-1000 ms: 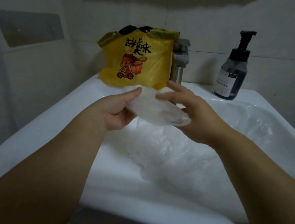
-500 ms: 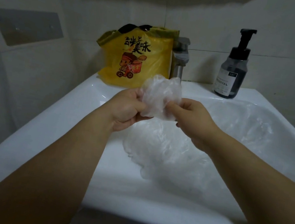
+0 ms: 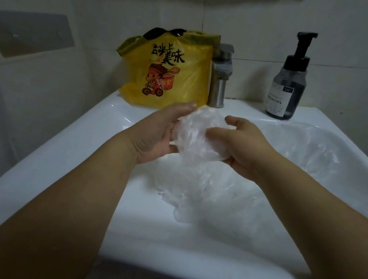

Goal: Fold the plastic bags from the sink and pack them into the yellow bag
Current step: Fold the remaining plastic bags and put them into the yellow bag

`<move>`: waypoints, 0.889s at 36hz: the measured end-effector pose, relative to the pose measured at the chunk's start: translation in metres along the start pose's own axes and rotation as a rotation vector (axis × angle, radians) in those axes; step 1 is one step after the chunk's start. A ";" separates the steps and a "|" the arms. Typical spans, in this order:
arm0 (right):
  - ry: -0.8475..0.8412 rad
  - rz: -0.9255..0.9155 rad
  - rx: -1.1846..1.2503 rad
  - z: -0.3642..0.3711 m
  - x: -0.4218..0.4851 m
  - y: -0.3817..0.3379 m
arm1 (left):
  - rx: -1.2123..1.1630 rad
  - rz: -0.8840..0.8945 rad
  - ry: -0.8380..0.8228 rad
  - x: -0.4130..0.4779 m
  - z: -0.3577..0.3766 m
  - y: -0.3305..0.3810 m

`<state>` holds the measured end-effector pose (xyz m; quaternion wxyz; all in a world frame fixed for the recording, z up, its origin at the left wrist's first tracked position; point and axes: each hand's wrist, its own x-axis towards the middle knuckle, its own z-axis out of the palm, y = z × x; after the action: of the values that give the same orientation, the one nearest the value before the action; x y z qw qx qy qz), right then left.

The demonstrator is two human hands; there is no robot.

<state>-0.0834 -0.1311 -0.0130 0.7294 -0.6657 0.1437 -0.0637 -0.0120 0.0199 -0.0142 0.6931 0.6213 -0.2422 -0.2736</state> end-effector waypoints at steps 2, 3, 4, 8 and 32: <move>-0.012 -0.048 -0.162 0.002 -0.001 0.002 | 0.208 -0.013 0.111 0.003 0.002 -0.004; -0.018 -0.070 -0.235 0.003 0.000 0.004 | 0.292 -0.022 0.159 0.004 0.004 -0.006; -0.017 -0.083 -0.278 0.004 0.000 0.005 | 0.349 -0.025 0.200 0.005 0.004 -0.008; -0.041 -0.043 -0.083 0.002 0.001 0.005 | 0.275 0.025 0.305 0.007 0.003 -0.009; -0.323 0.011 0.228 -0.029 0.009 -0.008 | -0.054 -0.002 0.030 0.003 -0.001 -0.001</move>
<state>-0.0825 -0.1625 -0.0080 0.8142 -0.5794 0.0202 0.0322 -0.0095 0.0187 -0.0158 0.7129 0.6066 -0.2237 -0.2716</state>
